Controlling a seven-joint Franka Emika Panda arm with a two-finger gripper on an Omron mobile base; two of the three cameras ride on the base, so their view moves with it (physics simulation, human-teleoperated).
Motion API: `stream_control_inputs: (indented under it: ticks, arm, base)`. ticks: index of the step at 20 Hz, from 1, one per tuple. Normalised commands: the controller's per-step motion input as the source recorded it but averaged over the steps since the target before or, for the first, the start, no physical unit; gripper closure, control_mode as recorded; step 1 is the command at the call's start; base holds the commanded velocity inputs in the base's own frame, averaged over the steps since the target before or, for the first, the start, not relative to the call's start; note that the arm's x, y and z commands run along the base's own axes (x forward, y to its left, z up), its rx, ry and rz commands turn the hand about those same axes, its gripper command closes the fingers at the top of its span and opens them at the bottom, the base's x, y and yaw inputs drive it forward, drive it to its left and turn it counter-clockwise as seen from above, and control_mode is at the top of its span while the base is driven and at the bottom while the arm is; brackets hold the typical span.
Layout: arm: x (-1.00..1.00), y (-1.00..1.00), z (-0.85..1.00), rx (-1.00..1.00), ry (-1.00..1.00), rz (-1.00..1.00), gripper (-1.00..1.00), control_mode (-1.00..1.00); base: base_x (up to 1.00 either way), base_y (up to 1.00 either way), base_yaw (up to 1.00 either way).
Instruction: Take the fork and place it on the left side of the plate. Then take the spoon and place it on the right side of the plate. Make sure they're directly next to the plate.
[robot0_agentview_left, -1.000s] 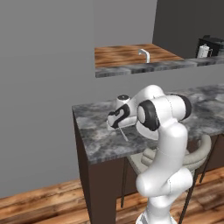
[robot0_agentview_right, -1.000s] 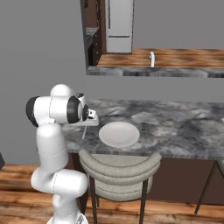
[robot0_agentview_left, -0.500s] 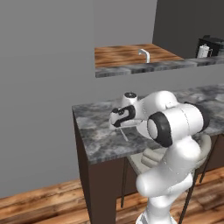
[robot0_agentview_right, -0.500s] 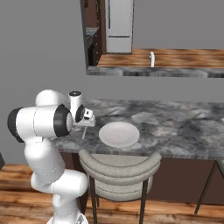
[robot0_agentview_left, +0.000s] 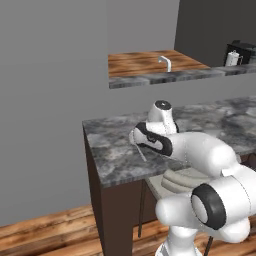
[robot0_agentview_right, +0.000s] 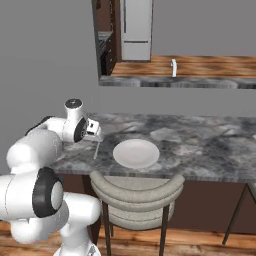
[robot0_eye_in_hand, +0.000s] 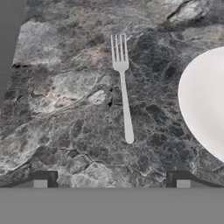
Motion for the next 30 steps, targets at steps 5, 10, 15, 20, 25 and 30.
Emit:
stream_control_inputs:
  ticks: [5, 10, 15, 20, 25, 30]
  arm:
    - [-0.84, 0.00, 0.92, 0.00, -0.19, 0.00, -1.00, -1.00]
    - [-0.97, 0.00, 0.95, 0.00, -0.18, 0.00, -1.00, -1.00]
    - [-1.00, -0.05, 0.85, 0.00, -0.17, 0.00, -1.00, -1.00]
    - [-1.00, -0.19, 0.51, -0.01, -0.13, 0.01, -1.00, -1.00]
    - [-0.73, -0.17, 0.09, 0.00, -0.04, 0.00, -1.00, -1.00]
    - [-0.16, 0.01, -0.13, -0.01, -0.01, 0.00, -1.00, -1.00]
  base:
    - [0.00, 0.00, 0.00]
    - [0.00, 0.00, 0.00]
    - [0.00, 0.00, 0.00]
    - [0.00, 0.00, 0.00]
    - [0.00, 0.00, 0.00]
    - [0.00, 0.00, 0.00]
